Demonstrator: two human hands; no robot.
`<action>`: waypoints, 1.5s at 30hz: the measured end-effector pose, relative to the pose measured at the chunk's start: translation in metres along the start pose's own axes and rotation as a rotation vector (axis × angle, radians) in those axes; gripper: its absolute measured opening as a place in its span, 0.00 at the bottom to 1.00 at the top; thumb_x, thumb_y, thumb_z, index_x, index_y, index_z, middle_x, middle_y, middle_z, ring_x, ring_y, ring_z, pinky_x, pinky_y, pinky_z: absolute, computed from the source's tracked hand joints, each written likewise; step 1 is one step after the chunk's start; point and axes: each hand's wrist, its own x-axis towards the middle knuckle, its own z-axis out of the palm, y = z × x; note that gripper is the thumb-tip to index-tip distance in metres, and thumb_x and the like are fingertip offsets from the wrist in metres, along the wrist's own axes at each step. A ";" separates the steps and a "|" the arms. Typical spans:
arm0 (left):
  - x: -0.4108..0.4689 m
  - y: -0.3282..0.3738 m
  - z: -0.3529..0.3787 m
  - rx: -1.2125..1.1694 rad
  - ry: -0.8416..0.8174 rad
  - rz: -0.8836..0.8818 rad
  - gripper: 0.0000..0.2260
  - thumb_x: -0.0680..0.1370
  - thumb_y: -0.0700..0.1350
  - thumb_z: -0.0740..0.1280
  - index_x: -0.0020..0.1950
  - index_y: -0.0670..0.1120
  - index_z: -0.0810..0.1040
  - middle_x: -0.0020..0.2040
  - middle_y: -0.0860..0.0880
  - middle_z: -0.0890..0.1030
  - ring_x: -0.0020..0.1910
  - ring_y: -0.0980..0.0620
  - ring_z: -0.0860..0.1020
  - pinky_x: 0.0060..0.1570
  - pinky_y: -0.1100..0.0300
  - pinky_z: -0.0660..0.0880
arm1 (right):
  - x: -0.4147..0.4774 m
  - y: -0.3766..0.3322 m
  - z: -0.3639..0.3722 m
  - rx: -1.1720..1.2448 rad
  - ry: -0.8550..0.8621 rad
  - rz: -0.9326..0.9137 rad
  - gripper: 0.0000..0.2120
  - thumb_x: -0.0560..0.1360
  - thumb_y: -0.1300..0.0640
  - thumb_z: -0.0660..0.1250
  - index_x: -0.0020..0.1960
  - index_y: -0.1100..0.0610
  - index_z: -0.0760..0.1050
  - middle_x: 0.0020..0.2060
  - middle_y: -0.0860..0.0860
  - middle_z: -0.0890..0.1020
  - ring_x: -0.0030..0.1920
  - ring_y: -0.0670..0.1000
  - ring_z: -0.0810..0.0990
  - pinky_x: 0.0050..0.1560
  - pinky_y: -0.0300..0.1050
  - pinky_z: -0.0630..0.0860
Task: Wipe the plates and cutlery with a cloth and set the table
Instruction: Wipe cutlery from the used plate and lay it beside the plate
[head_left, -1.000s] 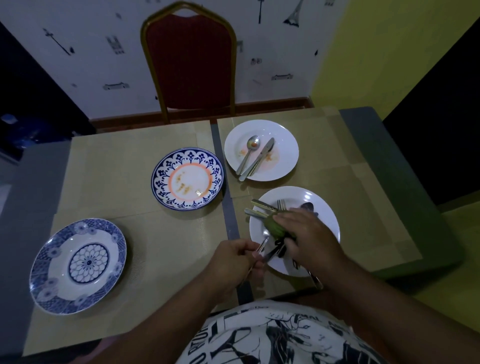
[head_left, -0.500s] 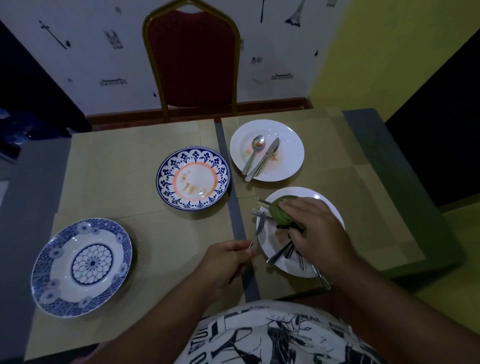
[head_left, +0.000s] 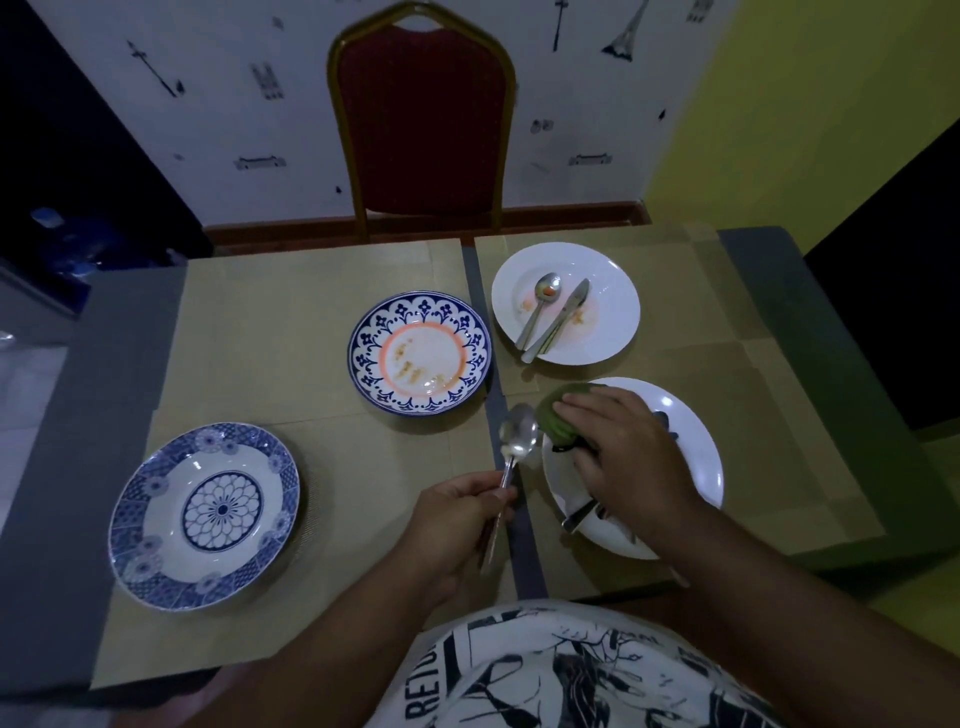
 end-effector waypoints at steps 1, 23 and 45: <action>0.001 -0.001 -0.006 0.014 0.022 -0.005 0.08 0.77 0.35 0.70 0.53 0.42 0.86 0.44 0.42 0.86 0.41 0.48 0.81 0.38 0.60 0.78 | -0.001 -0.002 0.001 0.023 0.018 0.031 0.25 0.65 0.66 0.72 0.62 0.55 0.80 0.58 0.50 0.82 0.61 0.54 0.75 0.63 0.48 0.72; 0.028 -0.027 -0.055 0.797 0.302 0.293 0.04 0.72 0.45 0.76 0.45 0.47 0.85 0.40 0.52 0.85 0.40 0.54 0.83 0.47 0.56 0.81 | -0.031 -0.026 0.023 0.162 -0.129 -0.045 0.29 0.64 0.66 0.74 0.64 0.55 0.79 0.59 0.49 0.80 0.62 0.54 0.74 0.67 0.45 0.65; 0.016 -0.041 -0.049 1.702 -0.032 0.791 0.34 0.81 0.59 0.57 0.82 0.45 0.51 0.82 0.46 0.50 0.81 0.47 0.48 0.76 0.52 0.41 | -0.043 -0.019 0.017 0.063 -0.233 0.022 0.29 0.66 0.61 0.75 0.67 0.52 0.76 0.62 0.47 0.78 0.66 0.50 0.70 0.69 0.47 0.66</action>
